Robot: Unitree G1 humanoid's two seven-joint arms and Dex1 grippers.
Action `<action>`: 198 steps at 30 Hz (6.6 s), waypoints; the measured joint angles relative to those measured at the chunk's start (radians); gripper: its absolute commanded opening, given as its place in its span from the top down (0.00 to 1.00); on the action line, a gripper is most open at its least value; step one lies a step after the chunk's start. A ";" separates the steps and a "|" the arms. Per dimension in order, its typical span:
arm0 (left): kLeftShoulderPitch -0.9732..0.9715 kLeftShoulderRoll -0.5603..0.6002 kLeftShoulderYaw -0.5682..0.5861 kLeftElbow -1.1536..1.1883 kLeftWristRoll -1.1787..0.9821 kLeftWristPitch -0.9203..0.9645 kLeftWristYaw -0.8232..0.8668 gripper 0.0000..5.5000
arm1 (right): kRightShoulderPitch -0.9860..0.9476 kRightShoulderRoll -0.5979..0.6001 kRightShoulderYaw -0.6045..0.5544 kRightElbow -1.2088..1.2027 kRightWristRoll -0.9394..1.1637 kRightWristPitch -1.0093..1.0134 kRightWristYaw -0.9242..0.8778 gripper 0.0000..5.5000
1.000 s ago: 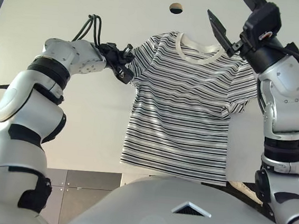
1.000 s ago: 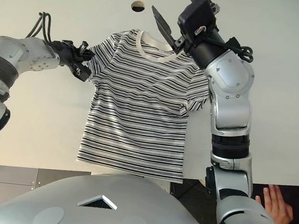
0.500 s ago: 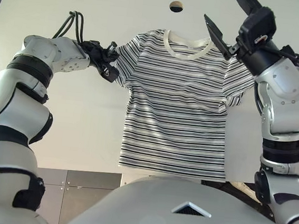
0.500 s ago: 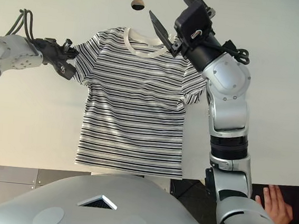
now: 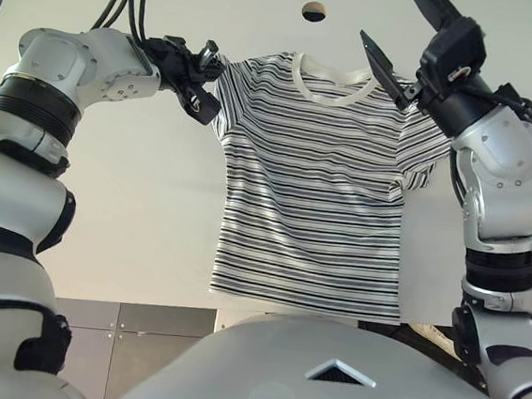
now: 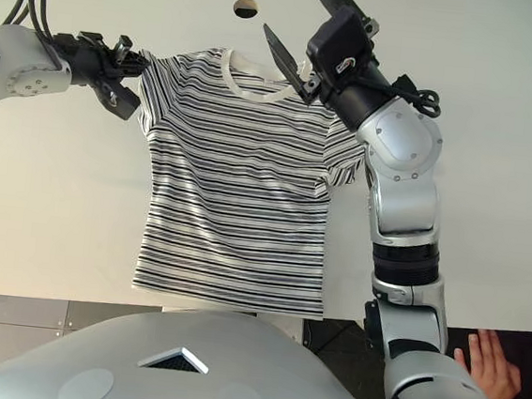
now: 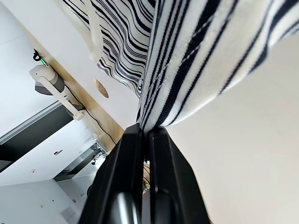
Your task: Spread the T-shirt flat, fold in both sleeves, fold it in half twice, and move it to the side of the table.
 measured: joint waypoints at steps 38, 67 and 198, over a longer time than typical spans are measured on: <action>0.016 -0.286 0.031 -0.028 -0.124 0.089 -0.248 0.94 | 0.014 0.002 0.018 0.009 -0.022 0.000 -0.023 0.43; -0.010 -0.371 0.211 0.034 -0.352 0.055 -0.061 0.35 | 0.011 -0.004 0.019 0.067 -0.042 -0.023 -0.033 0.43; 0.304 0.038 0.418 -0.528 -0.275 0.136 -0.154 0.34 | -0.405 -0.024 0.333 0.616 -0.389 0.055 0.490 0.98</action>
